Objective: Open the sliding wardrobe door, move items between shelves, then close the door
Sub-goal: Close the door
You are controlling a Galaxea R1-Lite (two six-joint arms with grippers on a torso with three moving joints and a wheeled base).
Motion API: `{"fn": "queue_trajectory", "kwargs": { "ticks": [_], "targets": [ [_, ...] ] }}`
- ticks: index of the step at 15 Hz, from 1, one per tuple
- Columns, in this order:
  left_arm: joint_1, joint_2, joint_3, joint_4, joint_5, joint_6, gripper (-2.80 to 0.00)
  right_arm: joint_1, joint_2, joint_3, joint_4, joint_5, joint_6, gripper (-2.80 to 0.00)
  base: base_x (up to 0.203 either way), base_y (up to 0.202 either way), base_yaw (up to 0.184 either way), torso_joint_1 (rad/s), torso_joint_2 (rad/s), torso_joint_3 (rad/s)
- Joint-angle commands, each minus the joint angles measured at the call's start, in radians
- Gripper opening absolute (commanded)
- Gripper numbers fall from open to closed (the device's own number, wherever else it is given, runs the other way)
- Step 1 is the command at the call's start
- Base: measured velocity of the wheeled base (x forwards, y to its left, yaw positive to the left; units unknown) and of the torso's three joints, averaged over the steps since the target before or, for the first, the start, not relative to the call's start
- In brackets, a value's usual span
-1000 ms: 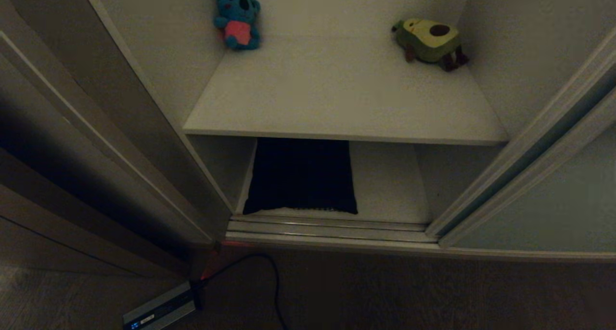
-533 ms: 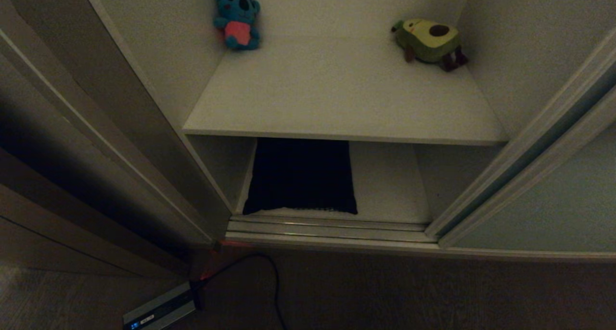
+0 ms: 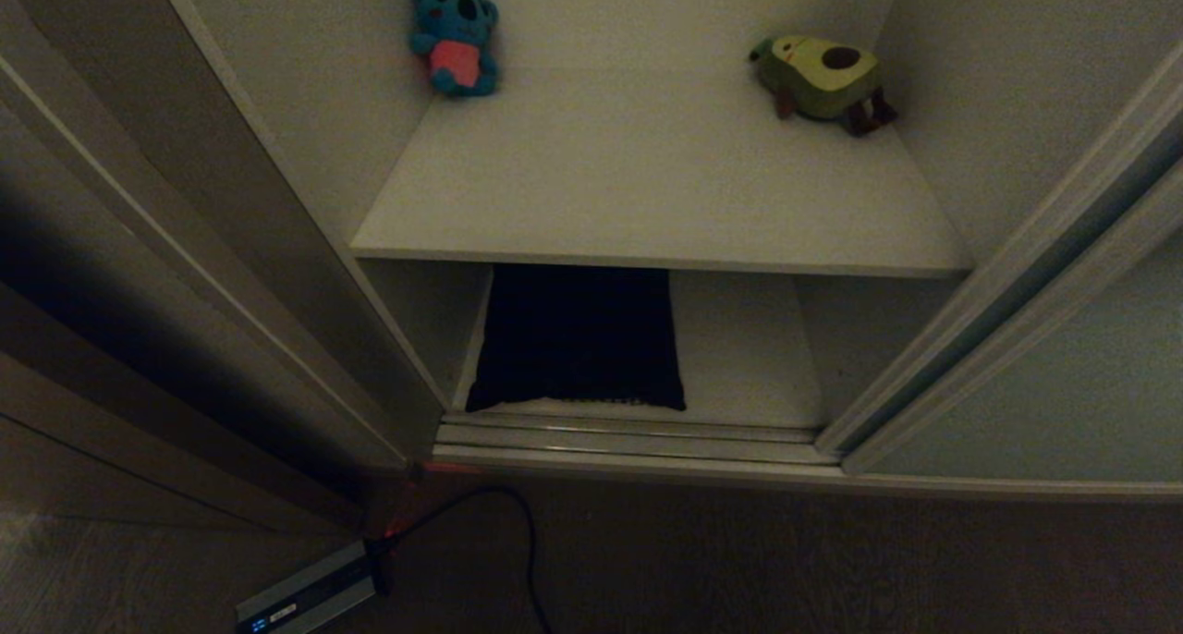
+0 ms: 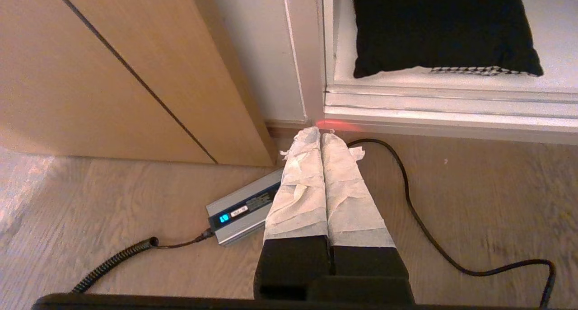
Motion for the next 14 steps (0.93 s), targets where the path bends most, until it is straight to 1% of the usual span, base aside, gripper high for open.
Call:
{"fn": "queue_trajectory", "kwargs": {
  "ticks": [1,4,8,11,14],
  "targets": [
    [0.0,0.001,0.0,0.0,0.001,0.001,-2.8,0.029,-0.014,0.001,-0.004,-0.005,0.001,-2.8,0.0,0.0,0.0,0.0,0.0,0.0],
    [0.0,0.001,0.0,0.0,0.001,0.001,-2.8,0.073,-0.023,0.0,-0.005,-0.033,-0.001,-2.8,0.0,0.0,0.0,0.0,0.0,0.0],
    [0.0,0.001,0.0,0.0,0.001,0.001,-2.8,0.171,-0.054,0.012,0.001,-0.061,-0.001,-2.8,0.0,0.0,0.0,0.0,0.0,0.0],
    [0.0,0.001,0.0,0.0,0.001,0.001,-2.8,0.33,-0.106,0.048,0.004,-0.133,-0.004,-2.8,0.0,0.0,0.0,0.0,0.0,0.0],
    [0.0,0.001,0.0,0.0,0.001,0.001,-2.8,0.476,-0.153,0.069,0.007,-0.18,-0.008,-2.8,0.0,0.0,0.0,0.0,0.0,0.0]
  ]
}}
